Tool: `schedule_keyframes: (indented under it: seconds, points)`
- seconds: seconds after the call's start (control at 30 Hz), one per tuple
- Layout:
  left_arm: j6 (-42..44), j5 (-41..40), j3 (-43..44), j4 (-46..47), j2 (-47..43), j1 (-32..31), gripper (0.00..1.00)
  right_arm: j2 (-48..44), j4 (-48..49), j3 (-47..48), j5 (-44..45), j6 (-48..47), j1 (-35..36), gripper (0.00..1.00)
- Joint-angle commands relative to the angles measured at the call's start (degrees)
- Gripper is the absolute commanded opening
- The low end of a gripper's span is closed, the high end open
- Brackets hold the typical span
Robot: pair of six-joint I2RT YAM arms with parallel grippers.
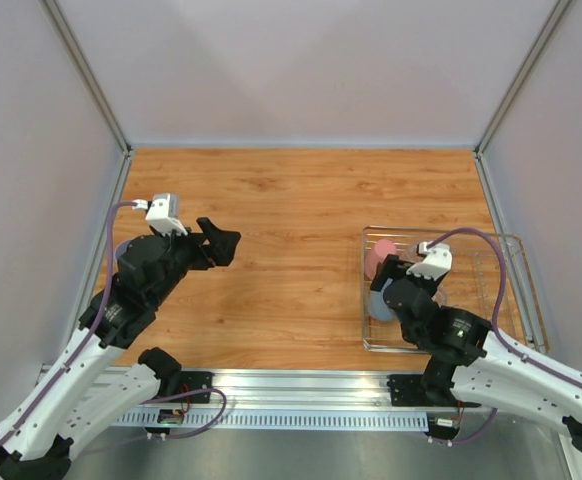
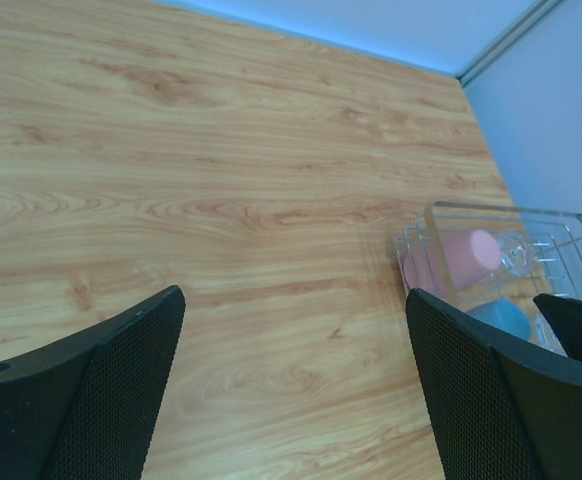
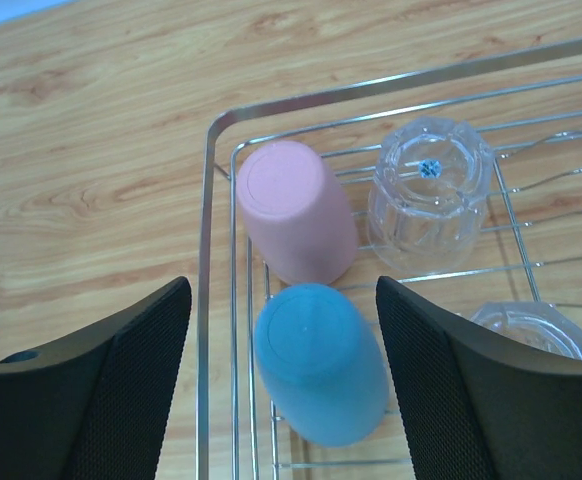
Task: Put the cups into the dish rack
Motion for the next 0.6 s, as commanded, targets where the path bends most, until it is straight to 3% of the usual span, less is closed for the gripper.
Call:
schedule_keyframes:
  seconds: [0.0,0.3,0.57]
  points:
    - [1.59,-0.75,1.08,-1.47,-1.68,0.09,1.00,-0.89,-11.86,3.96,-3.14,4.07,0.35,0.76]
    - [2.38,-0.49,0.99,-2.27,-1.59,0.10,1.00,3.06,-16.87,5.19,-12.89,3.98,0.35,0.75]
    - [3.26,-0.05,0.99,-2.61,-1.77,0.18,1.00,7.37,-16.26,5.64,-12.56,3.28,0.17,0.72]
